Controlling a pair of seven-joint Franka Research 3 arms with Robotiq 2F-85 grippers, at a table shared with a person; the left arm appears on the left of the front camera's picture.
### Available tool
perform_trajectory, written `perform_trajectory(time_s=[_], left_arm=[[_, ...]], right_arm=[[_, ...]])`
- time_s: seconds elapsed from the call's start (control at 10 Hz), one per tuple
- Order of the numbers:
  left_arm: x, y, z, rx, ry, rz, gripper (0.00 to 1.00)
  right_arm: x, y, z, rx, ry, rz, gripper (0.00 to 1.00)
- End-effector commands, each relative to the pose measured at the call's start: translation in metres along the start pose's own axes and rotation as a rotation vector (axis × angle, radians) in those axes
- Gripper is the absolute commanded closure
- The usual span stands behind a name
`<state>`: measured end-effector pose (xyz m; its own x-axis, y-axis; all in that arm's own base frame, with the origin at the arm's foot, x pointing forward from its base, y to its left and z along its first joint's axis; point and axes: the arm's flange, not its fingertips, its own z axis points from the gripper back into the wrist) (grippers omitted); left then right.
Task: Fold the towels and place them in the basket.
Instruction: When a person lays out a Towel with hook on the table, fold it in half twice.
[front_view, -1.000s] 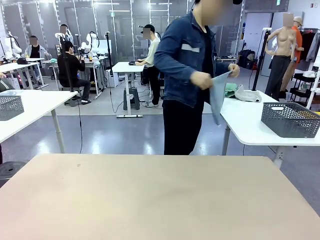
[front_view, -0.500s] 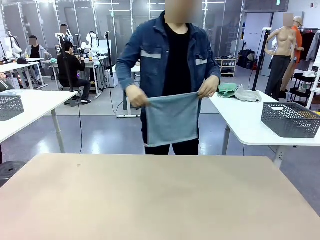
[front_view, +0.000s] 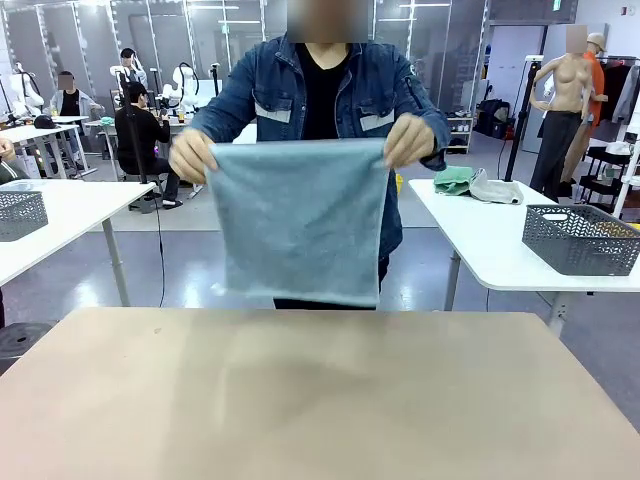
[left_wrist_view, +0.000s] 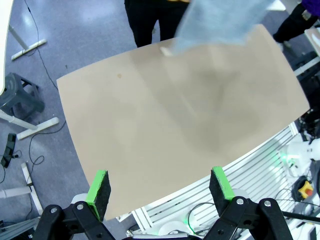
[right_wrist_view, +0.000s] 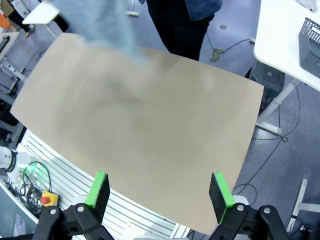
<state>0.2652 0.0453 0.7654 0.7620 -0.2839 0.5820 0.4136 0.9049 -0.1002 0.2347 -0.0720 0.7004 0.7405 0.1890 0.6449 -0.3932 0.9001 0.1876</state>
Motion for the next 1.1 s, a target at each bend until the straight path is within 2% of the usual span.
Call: perform_trajectory(time_s=[0.0, 1.0], left_arm=[[0.0005, -0.0012, 0.0001, -0.005, -0.002, -0.007, 0.00], [0.0005, -0.0012, 0.0001, -0.005, -0.002, -0.007, 0.00]], right_arm=[[0.0013, 0.0008, -0.0006, 0.005, -0.006, -0.001, 0.00], [0.0013, 0.0008, -0.0006, 0.005, -0.006, -0.001, 0.00]])
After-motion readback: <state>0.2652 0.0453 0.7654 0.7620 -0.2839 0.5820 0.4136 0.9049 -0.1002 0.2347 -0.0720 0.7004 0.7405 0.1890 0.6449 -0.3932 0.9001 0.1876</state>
